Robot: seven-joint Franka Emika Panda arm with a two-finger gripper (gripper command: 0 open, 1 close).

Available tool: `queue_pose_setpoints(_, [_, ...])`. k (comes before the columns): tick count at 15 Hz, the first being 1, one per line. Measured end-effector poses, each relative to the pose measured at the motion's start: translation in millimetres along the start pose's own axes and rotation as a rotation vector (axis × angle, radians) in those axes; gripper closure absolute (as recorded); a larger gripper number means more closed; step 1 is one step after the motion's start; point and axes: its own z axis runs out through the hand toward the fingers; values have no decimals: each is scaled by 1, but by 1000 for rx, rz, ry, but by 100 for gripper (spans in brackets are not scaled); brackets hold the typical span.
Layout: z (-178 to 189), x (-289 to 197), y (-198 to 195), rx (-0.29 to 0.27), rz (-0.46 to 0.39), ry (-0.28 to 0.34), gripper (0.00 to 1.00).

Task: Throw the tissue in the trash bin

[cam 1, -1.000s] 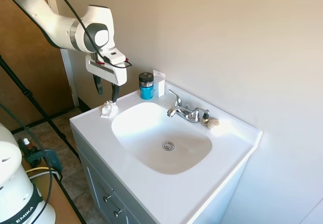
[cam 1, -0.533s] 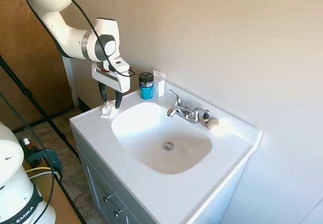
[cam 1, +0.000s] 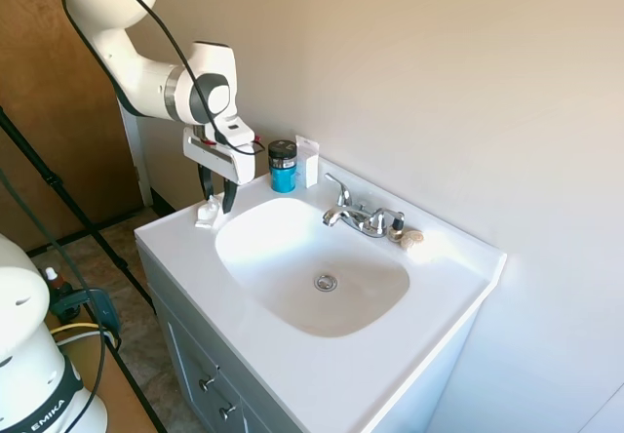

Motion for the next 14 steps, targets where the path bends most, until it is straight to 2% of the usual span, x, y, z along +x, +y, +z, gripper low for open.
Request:
queue_pose_setpoints(9, [5,3,6,-8,-7,-28,100])
queue_pose_setpoints(14, [-2,-2,0,4,-25,-20,100])
